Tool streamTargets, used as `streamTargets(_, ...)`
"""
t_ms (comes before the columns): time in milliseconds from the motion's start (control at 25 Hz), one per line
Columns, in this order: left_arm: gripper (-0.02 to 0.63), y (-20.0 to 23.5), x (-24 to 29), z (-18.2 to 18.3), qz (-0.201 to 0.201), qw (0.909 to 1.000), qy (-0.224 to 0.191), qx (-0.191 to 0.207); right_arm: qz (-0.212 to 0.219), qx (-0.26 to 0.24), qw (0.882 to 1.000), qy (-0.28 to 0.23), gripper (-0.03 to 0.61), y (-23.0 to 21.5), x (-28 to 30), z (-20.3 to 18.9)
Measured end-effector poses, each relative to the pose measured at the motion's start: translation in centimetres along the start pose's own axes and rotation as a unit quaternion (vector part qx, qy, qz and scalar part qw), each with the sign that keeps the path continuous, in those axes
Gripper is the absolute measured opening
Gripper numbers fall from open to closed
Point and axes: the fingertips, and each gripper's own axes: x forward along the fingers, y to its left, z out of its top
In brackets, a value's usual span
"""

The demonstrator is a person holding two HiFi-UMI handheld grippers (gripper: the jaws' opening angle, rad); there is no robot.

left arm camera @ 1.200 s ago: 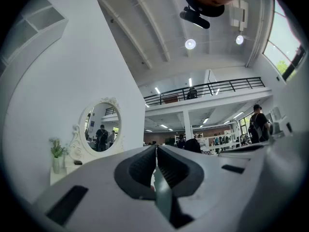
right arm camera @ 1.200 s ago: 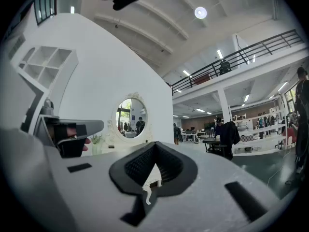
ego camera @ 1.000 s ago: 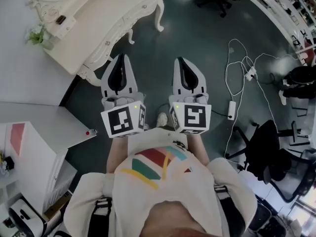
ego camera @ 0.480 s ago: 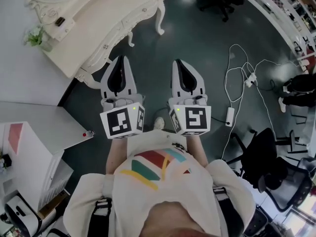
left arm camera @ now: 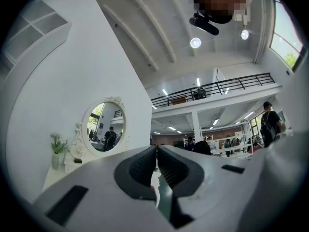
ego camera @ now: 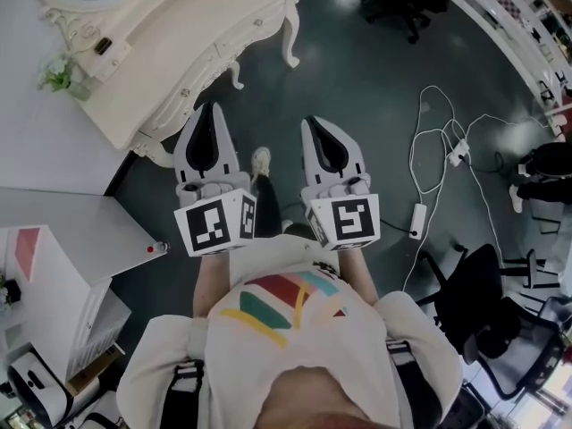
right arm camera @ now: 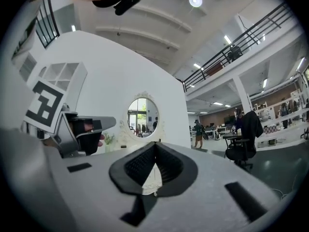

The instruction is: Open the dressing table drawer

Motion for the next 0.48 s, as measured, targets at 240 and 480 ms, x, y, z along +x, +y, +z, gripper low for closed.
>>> streamTargets(240,0.011,0.8,2.9,-3.1,0.013,0.9996,-0.023,0.013,0.013,-0.002,1.000,-0.012,0.000,-2.0,2.9,-3.2)
streamTargets(480,0.011,2.4,8.4,-5.3,0.029,0.9994,-0.011,0.016,0.032,0.008,0.999,0.008,0.000,-3.7,8.4,-5.2)
